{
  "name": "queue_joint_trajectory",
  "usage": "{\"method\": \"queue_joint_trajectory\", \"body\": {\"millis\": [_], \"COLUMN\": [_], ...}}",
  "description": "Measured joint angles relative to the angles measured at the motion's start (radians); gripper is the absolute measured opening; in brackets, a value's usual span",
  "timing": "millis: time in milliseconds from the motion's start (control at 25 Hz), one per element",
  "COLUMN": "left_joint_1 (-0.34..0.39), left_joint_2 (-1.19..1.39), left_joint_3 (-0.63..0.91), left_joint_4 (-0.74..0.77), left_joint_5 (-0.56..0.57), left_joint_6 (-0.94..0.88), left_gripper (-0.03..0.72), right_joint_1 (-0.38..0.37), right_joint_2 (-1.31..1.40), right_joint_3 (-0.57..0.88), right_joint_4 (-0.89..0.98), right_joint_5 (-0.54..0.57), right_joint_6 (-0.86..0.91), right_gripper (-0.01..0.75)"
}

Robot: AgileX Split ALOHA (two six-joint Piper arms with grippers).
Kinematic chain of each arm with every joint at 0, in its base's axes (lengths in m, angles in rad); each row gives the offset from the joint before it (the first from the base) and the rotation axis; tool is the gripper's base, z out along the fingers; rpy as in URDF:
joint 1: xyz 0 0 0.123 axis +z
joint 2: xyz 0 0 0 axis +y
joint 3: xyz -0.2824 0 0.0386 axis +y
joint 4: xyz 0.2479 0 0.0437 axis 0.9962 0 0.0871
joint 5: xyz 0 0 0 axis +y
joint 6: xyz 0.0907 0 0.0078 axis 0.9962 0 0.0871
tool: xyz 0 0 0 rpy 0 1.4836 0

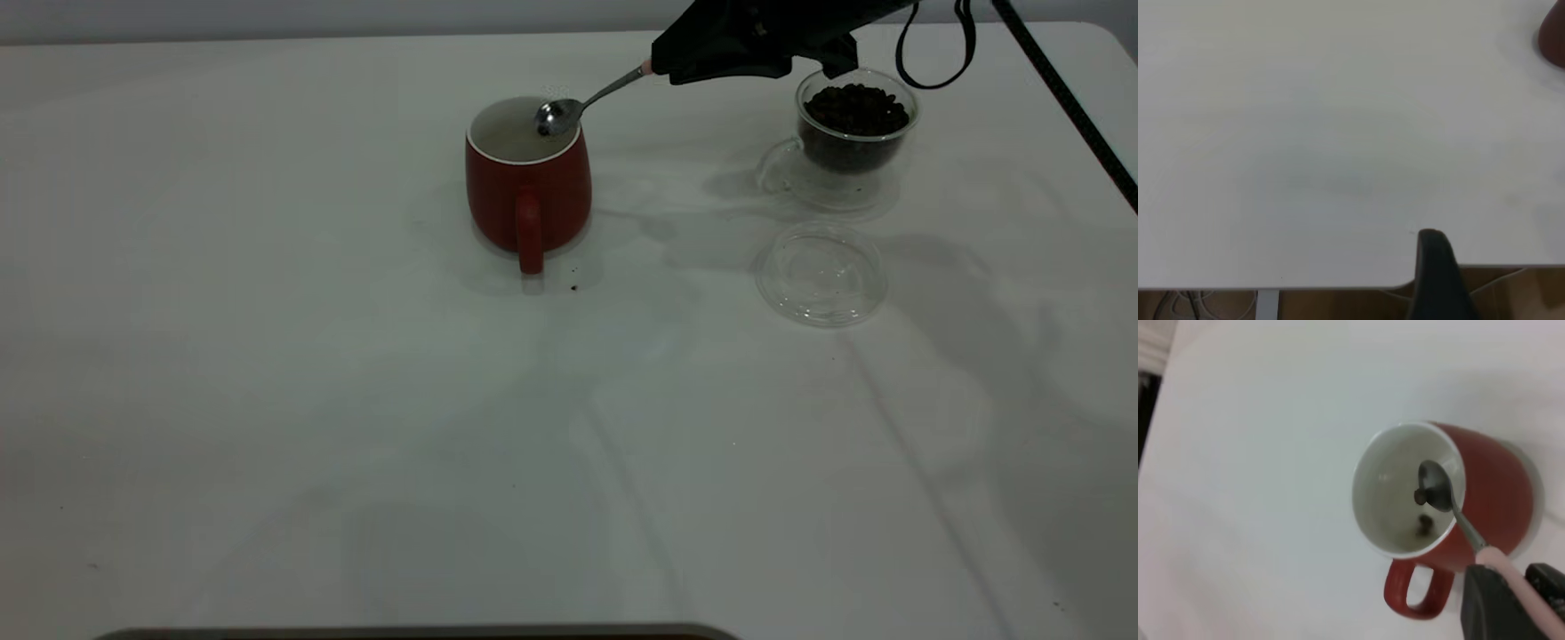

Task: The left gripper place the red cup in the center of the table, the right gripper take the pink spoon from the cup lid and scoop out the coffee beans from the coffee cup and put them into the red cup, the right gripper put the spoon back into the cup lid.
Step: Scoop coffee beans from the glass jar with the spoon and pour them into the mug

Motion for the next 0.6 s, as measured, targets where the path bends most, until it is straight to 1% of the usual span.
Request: {"method": "queue_joint_trajectory", "body": {"millis": [160, 360, 480, 600], "left_joint_1": [0.0, 0.0, 0.0, 0.0], "left_joint_2": [0.0, 0.0, 0.0, 0.0], "left_joint_3": [0.0, 0.0, 0.0, 0.0], "left_joint_4": [0.0, 0.0, 0.0, 0.0], "left_joint_5": [0.0, 0.0, 0.0, 0.0], "left_joint_6": [0.0, 0.0, 0.002, 0.001], "left_gripper": [0.519, 0.519, 0.519, 0.519], "right_joint_1": [0.022, 0.062, 0.066, 0.066], "right_joint_2": [-0.024, -0.061, -0.067, -0.067], "right_joint_3": [0.0, 0.0, 0.0, 0.0], "right_joint_4": [-0.039, -0.055, -0.061, -0.068], "right_joint_5": [-0.016, -0.075, -0.09, -0.083], "right_joint_6": [-0.068, -0.134, -0.149, -0.147], "right_gripper": [0.098, 0.098, 0.098, 0.098]}}
